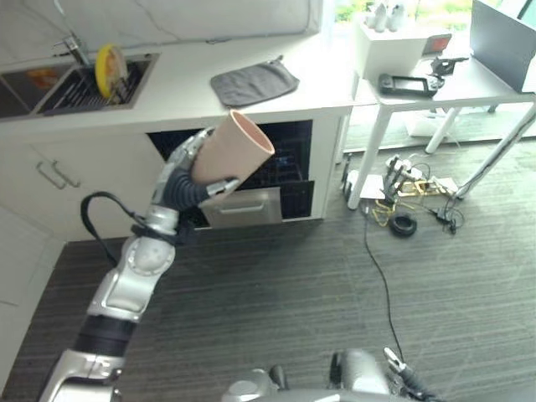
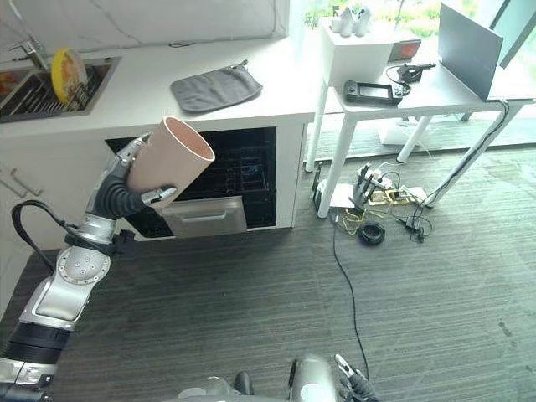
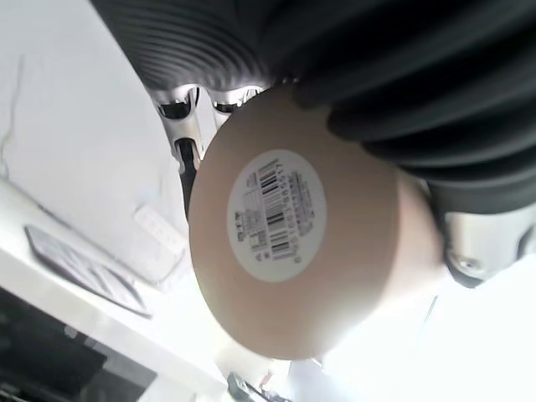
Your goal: Place the dishes in the dishwasher.
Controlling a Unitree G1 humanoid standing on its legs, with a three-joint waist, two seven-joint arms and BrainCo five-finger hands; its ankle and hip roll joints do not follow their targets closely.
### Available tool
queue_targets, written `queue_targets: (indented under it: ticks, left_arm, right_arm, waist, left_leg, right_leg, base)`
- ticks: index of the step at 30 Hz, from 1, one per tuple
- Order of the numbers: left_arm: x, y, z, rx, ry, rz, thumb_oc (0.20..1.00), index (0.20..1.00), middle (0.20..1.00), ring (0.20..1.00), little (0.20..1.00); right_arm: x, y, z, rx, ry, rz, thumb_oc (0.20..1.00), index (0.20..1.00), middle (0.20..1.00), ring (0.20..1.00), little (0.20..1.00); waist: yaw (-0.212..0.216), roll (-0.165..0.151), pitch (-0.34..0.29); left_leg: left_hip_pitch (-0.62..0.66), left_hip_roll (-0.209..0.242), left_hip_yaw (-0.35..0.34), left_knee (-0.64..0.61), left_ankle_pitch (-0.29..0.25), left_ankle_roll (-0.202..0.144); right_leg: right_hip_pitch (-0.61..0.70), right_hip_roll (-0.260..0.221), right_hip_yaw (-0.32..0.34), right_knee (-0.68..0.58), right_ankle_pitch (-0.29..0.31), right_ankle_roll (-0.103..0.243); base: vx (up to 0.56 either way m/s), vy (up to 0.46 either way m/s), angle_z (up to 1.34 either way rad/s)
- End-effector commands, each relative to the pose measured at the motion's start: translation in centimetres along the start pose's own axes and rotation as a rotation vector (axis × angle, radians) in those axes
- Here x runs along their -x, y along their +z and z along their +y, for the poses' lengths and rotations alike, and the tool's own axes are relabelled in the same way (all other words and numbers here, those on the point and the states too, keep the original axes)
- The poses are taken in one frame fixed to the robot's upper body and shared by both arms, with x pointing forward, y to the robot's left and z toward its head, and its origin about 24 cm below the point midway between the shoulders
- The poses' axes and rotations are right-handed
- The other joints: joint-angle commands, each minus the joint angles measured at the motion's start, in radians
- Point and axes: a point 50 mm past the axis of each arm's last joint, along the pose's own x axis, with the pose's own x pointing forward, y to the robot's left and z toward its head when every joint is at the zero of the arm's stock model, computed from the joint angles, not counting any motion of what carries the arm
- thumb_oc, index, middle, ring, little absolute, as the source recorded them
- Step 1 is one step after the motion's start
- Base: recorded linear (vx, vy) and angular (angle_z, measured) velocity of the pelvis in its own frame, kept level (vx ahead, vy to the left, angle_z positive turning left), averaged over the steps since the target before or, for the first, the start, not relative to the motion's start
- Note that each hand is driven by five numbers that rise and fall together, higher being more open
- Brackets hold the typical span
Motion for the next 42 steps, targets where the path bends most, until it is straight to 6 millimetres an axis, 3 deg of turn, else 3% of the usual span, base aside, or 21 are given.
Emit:
queue_targets:
  ticks: [1,3,7,14,20,22,23,24,26,28,30,32,33,34,35,37,38,39,40,42]
  left_arm:
    - [-1.0,2.1,1.6,-0.054,0.081,-0.144,0.200,0.200,0.200,0.200,0.200]
    - [-0.7,2.1,1.6,-0.053,0.078,-0.146,0.200,0.200,0.200,0.200,0.200]
    - [-0.8,2.4,1.3,-0.043,0.059,-0.149,0.200,0.200,0.200,0.200,0.200]
    - [-0.5,2.0,1.8,-0.054,0.076,-0.125,0.200,0.200,0.200,0.200,0.200]
    - [0.2,1.5,1.9,-0.069,0.089,-0.093,0.200,0.200,0.200,0.200,0.200]
    - [0.3,1.3,2.2,-0.076,0.107,-0.077,0.200,0.200,0.200,0.200,0.200]
    - [0.2,1.3,2.1,-0.064,0.119,-0.079,0.200,0.200,0.200,0.200,0.200]
    - [-0.2,1.7,1.9,-0.049,0.124,-0.098,0.200,0.200,0.200,0.200,0.200]
    - [-0.6,2.0,1.8,-0.038,0.122,-0.116,0.200,0.200,0.200,0.200,0.200]
    - [-0.7,2.2,1.8,-0.029,0.117,-0.128,0.200,0.200,0.200,0.200,0.200]
    - [-0.6,2.2,1.7,-0.024,0.107,-0.128,0.200,0.200,0.200,0.200,0.200]
    - [-0.6,2.3,1.5,-0.009,0.100,-0.133,0.200,0.200,0.200,0.200,0.200]
    - [-0.6,2.3,1.3,-0.004,0.092,-0.132,0.200,0.200,0.200,0.200,0.200]
    - [-1.0,2.5,0.8,-0.004,0.067,-0.148,0.200,0.200,0.200,0.200,0.200]
    - [-1.1,2.6,0.7,-0.004,0.065,-0.150,0.200,0.200,0.200,0.200,0.200]
    - [-1.6,2.4,0.4,-0.017,0.065,-0.145,0.200,0.200,0.200,0.200,0.200]
    - [-1.7,2.2,0.4,-0.024,0.073,-0.130,0.200,0.200,0.200,0.200,0.200]
    - [-1.6,2.0,0.5,-0.032,0.069,-0.124,0.200,0.200,0.200,0.200,0.200]
    - [-1.7,2.0,0.6,-0.042,0.056,-0.130,0.200,0.200,0.200,0.200,0.200]
    - [-2.0,2.2,0.6,-0.043,0.053,-0.139,0.200,0.200,0.200,0.200,0.200]
  right_arm:
    - [0.0,-0.6,-0.1,-0.052,-0.002,-0.003,1.000,1.000,1.000,1.000,1.000]
    - [0.1,-0.8,-0.5,-0.067,-0.015,0.002,1.000,1.000,1.000,1.000,1.000]
    - [0.1,-1.1,-0.7,-0.090,-0.033,0.010,1.000,1.000,1.000,1.000,1.000]
    - [0.2,-0.8,-0.7,-0.073,-0.024,0.010,1.000,1.000,1.000,1.000,1.000]
    - [0.2,-0.7,-1.3,-0.064,-0.036,0.016,1.000,1.000,1.000,1.000,1.000]
    - [0.3,-0.5,-1.5,-0.054,-0.036,0.016,1.000,1.000,1.000,1.000,1.000]
    - [0.4,-0.3,-1.8,-0.054,-0.046,0.008,1.000,1.000,1.000,1.000,1.000]
    - [0.5,0.2,-2.3,-0.073,-0.069,-0.019,1.000,1.000,1.000,1.000,1.000]
    - [0.6,0.6,-2.9,-0.113,-0.092,-0.043,1.000,1.000,1.000,1.000,1.000]
    - [0.8,1.1,-3.8,-0.156,-0.115,-0.066,1.000,1.000,1.000,1.000,1.000]
    - [1.1,1.4,-4.7,-0.176,-0.139,-0.075,1.000,1.000,1.000,1.000,1.000]
    - [1.3,1.5,-5.4,-0.201,-0.156,-0.089,1.000,1.000,1.000,1.000,1.000]
    - [1.3,1.7,-5.5,-0.214,-0.165,-0.099,1.000,1.000,1.000,1.000,1.000]
    - [1.3,1.4,-5.2,-0.252,-0.174,-0.099,1.000,1.000,1.000,1.000,1.000]
    - [1.2,1.4,-5.1,-0.258,-0.173,-0.098,1.000,1.000,1.000,1.000,1.000]
    - [1.0,0.7,-4.4,-0.295,-0.173,-0.069,1.000,1.000,1.000,1.000,1.000]
    - [0.8,0.2,-3.8,-0.292,-0.158,-0.060,1.000,1.000,1.000,1.000,1.000]
    - [0.7,0.1,-3.3,-0.269,-0.139,-0.056,1.000,1.000,1.000,1.000,1.000]
    - [0.6,-0.1,-2.7,-0.256,-0.121,-0.048,1.000,1.000,1.000,1.000,1.000]
    - [0.6,-0.4,-2.5,-0.252,-0.115,-0.038,1.000,1.000,1.000,1.000,1.000]
  waist:
    - [-0.007,-0.005,0.004]
    - [0.000,-0.005,-0.002]
    - [0.003,-0.013,-0.032]
    - [-0.007,0.000,-0.045]
    - [-0.001,0.004,-0.047]
    - [-0.007,0.002,-0.046]
    - [-0.019,-0.010,-0.040]
    - [-0.025,-0.021,-0.026]
    - [-0.032,-0.019,-0.018]
    - [-0.038,-0.007,-0.014]
    - [-0.040,0.009,-0.025]
    - [-0.049,0.021,-0.027]
    - [-0.054,0.027,-0.027]
    - [-0.062,0.030,-0.027]
    - [-0.061,0.029,-0.026]
    - [-0.058,0.031,-0.019]
    - [-0.040,0.032,-0.024]
    - [-0.032,0.033,-0.025]
    - [-0.032,0.029,-0.026]
    - [-0.042,0.023,-0.023]
  left_leg:
    - [-0.069,-0.054,-0.052,-0.051,0.015,0.000]
    - [-0.057,-0.042,-0.035,-0.051,0.003,-0.008]
    - [-0.041,-0.030,-0.028,-0.051,-0.009,-0.021]
    - [-0.037,0.000,-0.030,-0.045,0.021,-0.044]
    - [-0.051,0.003,-0.048,-0.014,0.029,-0.062]
    - [-0.072,-0.005,-0.040,0.047,0.007,-0.066]
    - [-0.110,-0.002,0.024,0.165,-0.032,-0.066]
    - [-0.176,0.028,0.061,0.277,-0.043,-0.075]
    - [-0.203,0.077,0.054,0.309,-0.024,-0.101]
    - [-0.192,0.133,0.037,0.238,0.044,-0.122]
    - [-0.158,0.186,-0.027,0.135,0.115,-0.146]
    - [-0.138,0.205,-0.033,0.098,0.125,-0.158]
    - [-0.123,0.202,-0.018,0.078,0.111,-0.159]
    - [-0.125,0.172,0.012,0.096,0.083,-0.154]
    - [-0.126,0.164,0.010,0.099,0.078,-0.150]
    - [-0.117,0.097,0.016,0.096,0.050,-0.113]
    - [-0.097,0.068,0.039,0.073,0.026,-0.096]
    - [-0.081,0.057,0.073,0.053,0.017,-0.080]
    - [-0.060,0.043,0.104,0.026,0.001,-0.060]
    - [-0.068,0.045,0.122,0.025,0.012,-0.055]
  right_leg:
    - [0.167,0.026,-0.016,-0.116,0.274,0.025]
    - [0.189,0.006,-0.052,-0.149,0.257,0.029]
    - [0.245,0.023,-0.073,-0.229,0.214,0.028]
    - [0.311,0.103,-0.059,-0.224,0.090,-0.033]
    - [0.382,0.145,-0.046,-0.274,0.067,-0.068]
    - [0.391,0.150,-0.041,-0.284,0.059,-0.080]
    - [0.393,0.132,-0.054,-0.281,0.055,-0.088]
    - [0.399,0.115,-0.062,-0.275,0.056,-0.100]
    - [0.405,0.112,-0.054,-0.261,0.036,-0.104]
    - [0.395,0.105,-0.057,-0.238,0.028,-0.112]
    - [0.384,0.089,-0.032,-0.217,0.015,-0.108]
    - [0.371,0.058,-0.028,-0.185,0.003,-0.097]
    - [0.365,0.039,-0.035,-0.168,-0.002,-0.089]
    - [0.358,-0.030,-0.048,-0.147,0.022,-0.048]
    - [0.357,-0.037,-0.047,-0.146,0.026,-0.042]
    - [0.344,-0.089,-0.053,-0.134,0.067,-0.005]
    - [0.349,-0.119,-0.094,-0.111,0.091,0.007]
    - [0.344,-0.126,-0.128,-0.079,0.108,0.013]
    - [0.320,-0.104,-0.130,-0.044,0.103,0.019]
    - [0.306,-0.060,-0.128,-0.098,0.111,0.006]
  base:
    - [0.09,-0.106,0.59]
    - [0.11,-0.131,0.46]
    - [0.10,-0.148,0.13]
    - [0.06,-0.148,0.02]
    - [0.04,-0.127,-0.03]
    - [-0.03,-0.039,-0.03]
    - [-0.10,0.064,0.13]
    - [-0.12,0.129,0.32]
    - [-0.02,0.241,0.64]
    - [0.04,0.371,0.48]
    - [0.17,0.575,0.19]
    - [0.17,0.598,-0.13]
    - [0.20,0.847,0.49]
    - [0.17,0.742,0.71]
    - [0.17,0.741,0.41]
    - [0.18,0.546,-0.34]
    - [0.25,0.519,-0.89]
    - [0.27,0.397,-1.17]
    - [0.19,0.192,-1.03]
    - [0.08,-0.017,-0.70]
